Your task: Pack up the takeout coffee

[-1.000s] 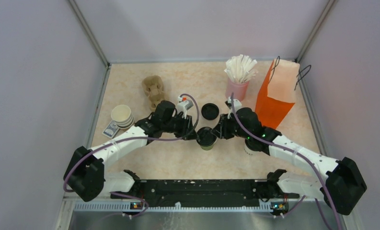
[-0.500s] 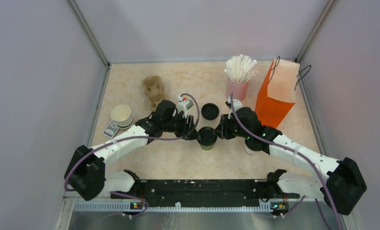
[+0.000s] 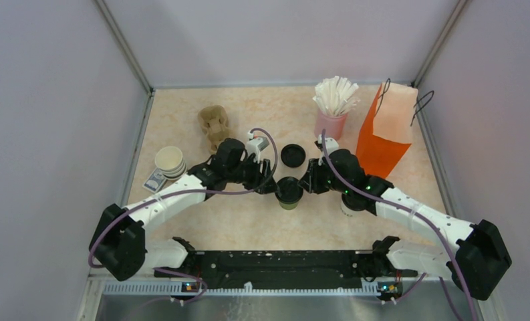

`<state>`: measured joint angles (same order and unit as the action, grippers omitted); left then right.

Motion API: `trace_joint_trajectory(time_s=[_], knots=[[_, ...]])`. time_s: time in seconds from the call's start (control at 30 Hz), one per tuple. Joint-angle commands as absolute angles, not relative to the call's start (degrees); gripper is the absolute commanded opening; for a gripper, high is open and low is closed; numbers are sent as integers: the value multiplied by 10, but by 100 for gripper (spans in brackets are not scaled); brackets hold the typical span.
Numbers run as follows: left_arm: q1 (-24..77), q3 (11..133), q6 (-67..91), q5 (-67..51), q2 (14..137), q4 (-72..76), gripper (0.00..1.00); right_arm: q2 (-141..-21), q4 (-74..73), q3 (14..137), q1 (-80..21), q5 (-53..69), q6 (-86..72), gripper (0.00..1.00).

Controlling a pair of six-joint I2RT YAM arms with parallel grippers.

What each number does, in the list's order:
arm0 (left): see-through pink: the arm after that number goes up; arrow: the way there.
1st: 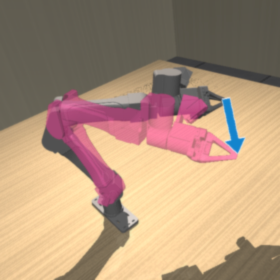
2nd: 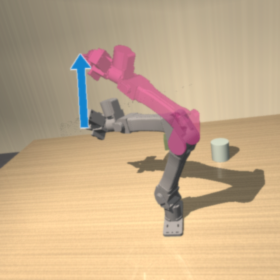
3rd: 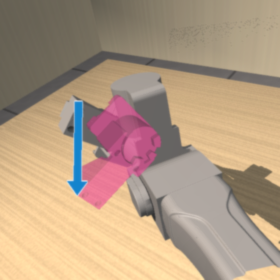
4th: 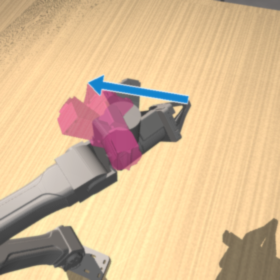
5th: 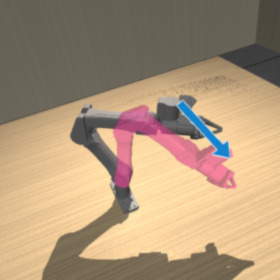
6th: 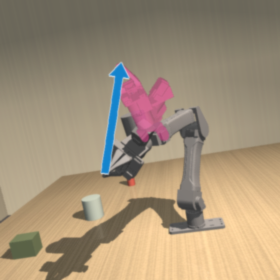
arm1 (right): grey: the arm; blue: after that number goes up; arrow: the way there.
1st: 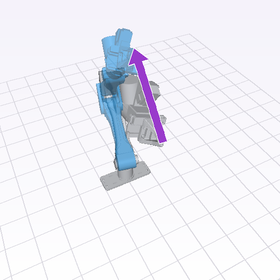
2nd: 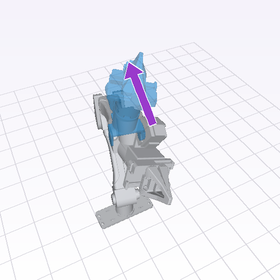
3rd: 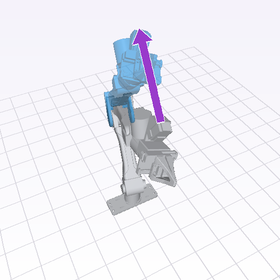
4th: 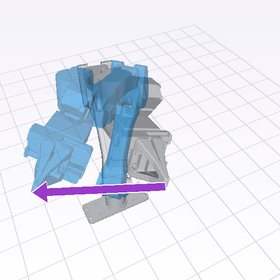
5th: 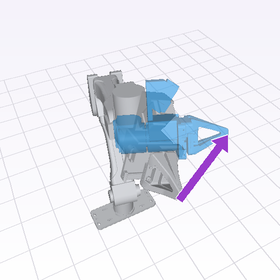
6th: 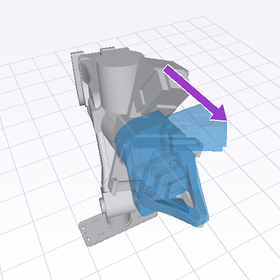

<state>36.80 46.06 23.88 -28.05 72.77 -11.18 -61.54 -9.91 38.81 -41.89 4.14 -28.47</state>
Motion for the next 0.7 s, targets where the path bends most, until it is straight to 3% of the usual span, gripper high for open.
trace_joint_trajectory(time_s=[0.0, 0.67], knots=[[366, 473, 237, -301, 735, -85, 55, -603, -90, 403, -422, 40, -282, 28], [366, 469, 235, -309, 768, -63, 51, -585, -82, 349, -422, 16, -296, 27]])
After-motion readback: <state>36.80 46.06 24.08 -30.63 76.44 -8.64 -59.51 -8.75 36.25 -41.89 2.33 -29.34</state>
